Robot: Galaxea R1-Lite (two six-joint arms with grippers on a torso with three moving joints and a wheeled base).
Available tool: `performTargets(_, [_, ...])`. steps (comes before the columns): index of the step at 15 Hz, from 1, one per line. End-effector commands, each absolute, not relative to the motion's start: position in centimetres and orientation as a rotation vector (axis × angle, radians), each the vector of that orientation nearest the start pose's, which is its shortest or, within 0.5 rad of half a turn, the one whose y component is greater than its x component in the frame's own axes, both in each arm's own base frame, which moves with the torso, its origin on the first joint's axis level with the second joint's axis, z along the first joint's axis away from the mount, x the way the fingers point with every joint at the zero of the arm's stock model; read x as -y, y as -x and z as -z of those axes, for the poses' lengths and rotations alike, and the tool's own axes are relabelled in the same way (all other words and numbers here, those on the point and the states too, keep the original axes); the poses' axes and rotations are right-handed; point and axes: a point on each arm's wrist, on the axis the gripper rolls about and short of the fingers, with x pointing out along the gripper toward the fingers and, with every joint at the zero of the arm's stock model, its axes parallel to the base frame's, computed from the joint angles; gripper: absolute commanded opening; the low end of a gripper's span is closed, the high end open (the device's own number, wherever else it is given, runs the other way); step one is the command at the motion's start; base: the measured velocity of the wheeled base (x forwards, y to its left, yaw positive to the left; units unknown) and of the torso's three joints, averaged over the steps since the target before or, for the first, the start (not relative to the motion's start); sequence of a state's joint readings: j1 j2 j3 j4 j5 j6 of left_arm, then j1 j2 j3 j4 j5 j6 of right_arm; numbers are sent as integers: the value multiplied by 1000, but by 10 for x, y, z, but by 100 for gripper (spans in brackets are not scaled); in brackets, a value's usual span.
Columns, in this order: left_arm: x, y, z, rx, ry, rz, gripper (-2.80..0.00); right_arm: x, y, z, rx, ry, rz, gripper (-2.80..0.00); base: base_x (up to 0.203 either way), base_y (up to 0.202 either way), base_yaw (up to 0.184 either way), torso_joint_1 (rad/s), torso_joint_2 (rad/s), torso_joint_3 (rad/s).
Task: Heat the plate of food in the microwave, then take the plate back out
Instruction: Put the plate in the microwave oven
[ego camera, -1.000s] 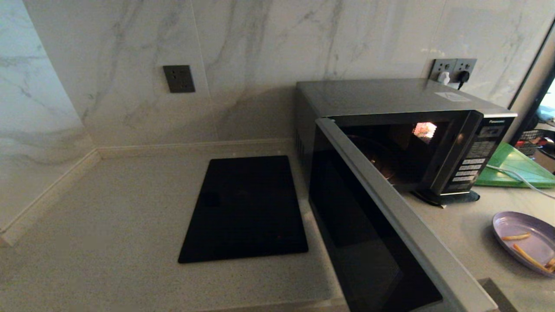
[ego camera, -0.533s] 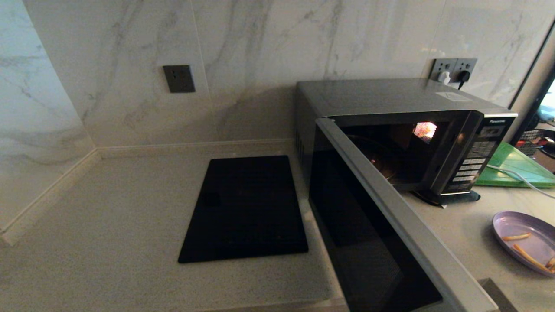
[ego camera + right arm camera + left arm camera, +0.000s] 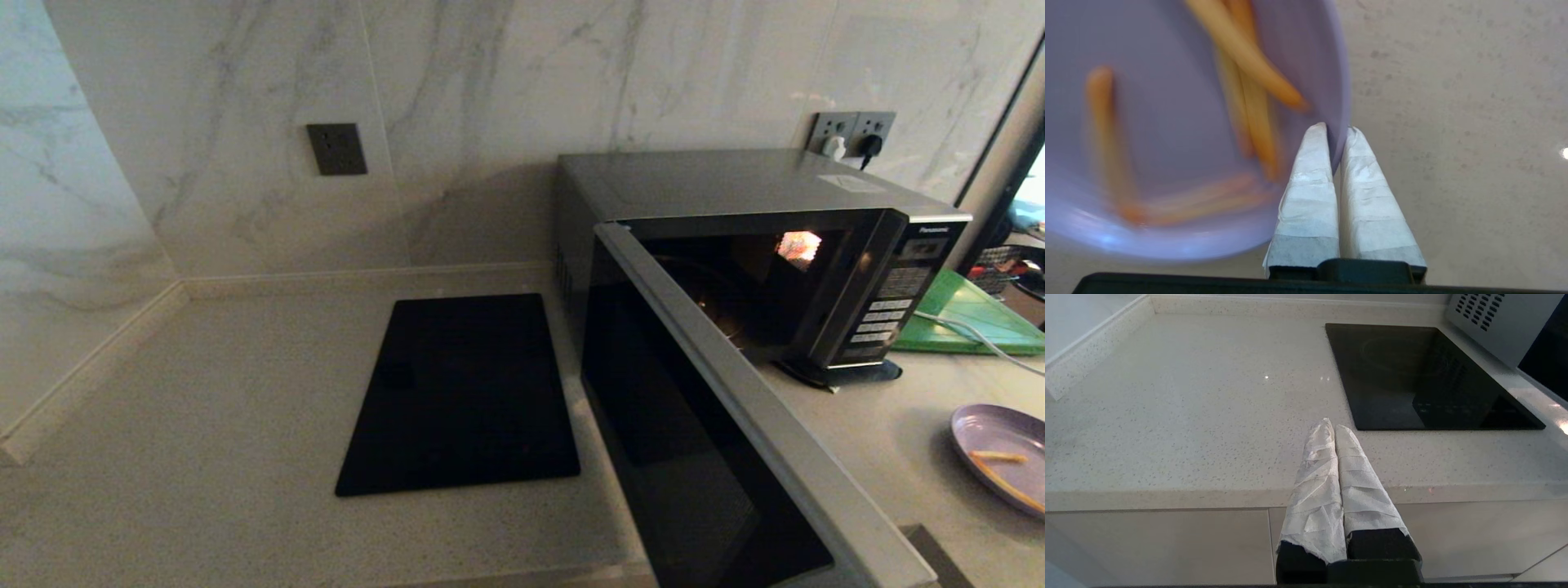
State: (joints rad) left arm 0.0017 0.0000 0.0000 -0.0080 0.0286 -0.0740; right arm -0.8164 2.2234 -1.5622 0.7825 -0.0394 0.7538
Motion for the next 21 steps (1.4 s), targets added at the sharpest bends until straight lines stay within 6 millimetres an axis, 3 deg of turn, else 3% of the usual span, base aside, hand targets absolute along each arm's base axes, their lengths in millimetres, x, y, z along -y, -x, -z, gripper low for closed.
performTargets(1, [-1,23,-76,9,75,-30,-280,276,-259,-90,-1082,-1153,1226,-280,0,0,0,0,0,0])
performTargets(8, [-1,23,-76,9,75,-30,-280,274,-256,-98,-1063,-1151,1222,-280,0,0,0,0,0,0])
performTargets(21, [-1,23,-76,9,75,-30,-280,260,-234,-141,-956,-1152,1205,-280,0,0,0,0,0,0])
